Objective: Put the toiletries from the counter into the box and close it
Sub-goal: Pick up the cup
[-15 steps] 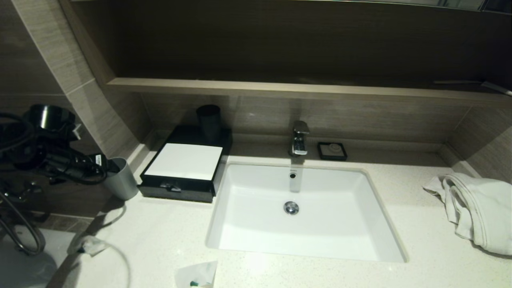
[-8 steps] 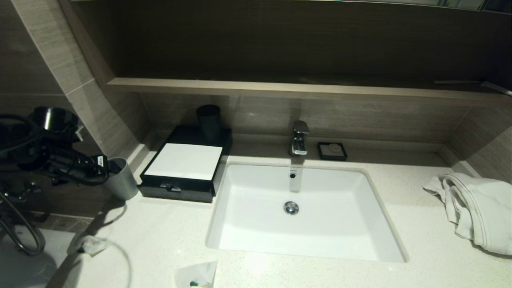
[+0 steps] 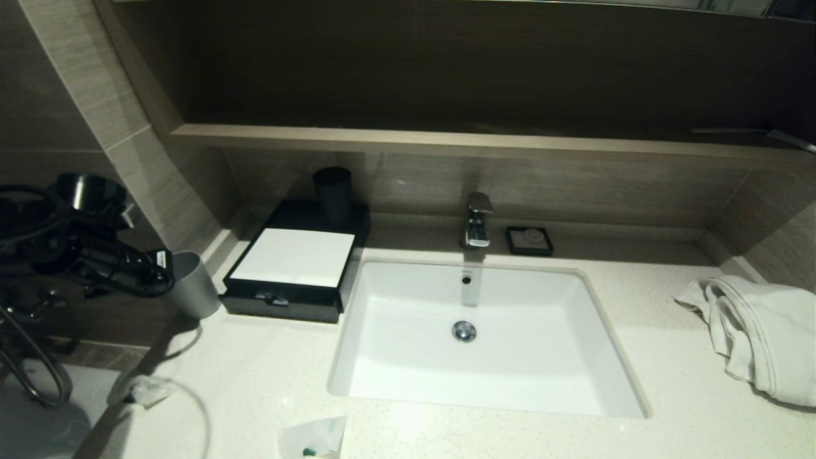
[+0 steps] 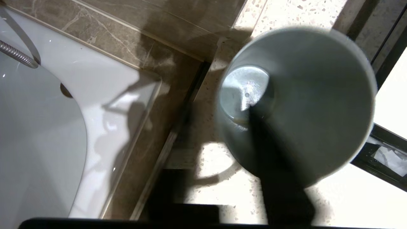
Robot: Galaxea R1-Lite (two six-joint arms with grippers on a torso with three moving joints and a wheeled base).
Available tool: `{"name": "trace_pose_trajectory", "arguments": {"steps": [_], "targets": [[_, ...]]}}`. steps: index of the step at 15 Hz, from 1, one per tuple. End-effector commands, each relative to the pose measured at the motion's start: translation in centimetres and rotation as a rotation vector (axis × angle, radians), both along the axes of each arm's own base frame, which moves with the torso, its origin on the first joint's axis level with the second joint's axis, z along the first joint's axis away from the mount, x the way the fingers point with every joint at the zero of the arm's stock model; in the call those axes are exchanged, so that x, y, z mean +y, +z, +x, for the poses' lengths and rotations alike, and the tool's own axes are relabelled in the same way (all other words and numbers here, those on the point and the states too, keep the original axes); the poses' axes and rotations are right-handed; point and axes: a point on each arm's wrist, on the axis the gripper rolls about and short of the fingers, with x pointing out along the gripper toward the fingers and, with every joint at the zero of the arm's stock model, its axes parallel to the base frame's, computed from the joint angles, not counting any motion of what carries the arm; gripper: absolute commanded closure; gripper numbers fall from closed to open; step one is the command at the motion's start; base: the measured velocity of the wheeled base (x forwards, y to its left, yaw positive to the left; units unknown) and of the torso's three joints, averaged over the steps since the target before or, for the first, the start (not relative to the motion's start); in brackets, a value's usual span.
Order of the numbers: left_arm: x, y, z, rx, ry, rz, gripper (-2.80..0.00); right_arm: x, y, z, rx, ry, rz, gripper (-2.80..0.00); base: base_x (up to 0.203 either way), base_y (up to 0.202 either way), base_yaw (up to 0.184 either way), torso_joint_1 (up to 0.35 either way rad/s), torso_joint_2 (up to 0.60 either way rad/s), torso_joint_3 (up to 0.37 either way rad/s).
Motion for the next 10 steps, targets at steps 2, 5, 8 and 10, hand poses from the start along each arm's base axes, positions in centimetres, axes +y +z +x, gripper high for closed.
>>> {"name": "trace_pose_trajectory", "arguments": {"steps": [2, 5, 8, 10], "targets": [[0.0, 0.3, -0.1, -0.007, 0.002, -0.001, 0.0, 0.0, 0.0, 0.0, 0.0, 0.001, 0.0, 0.0, 0.0, 0.0, 0.0, 0.0, 0.0, 0.0], [-0.1, 0.9, -0.6, -0.022, 0.004, 0.001, 0.0, 0.0, 0.0, 0.0, 0.0, 0.001, 0.0, 0.0, 0.0, 0.0, 0.0, 0.0, 0.0, 0.0], [-0.3, 2.0, -1.4, -0.046, 0.011, 0.0, 0.0, 0.0, 0.0, 0.0, 0.0, 0.001, 0.0, 0.0, 0.0, 0.0, 0.0, 0.0, 0.0, 0.0], [-0.5, 3.4, -2.1, -0.083, 0.018, 0.0, 0.0, 0.0, 0.0, 0.0, 0.0, 0.001, 0.0, 0.0, 0.0, 0.0, 0.0, 0.0, 0.0, 0.0]]}}
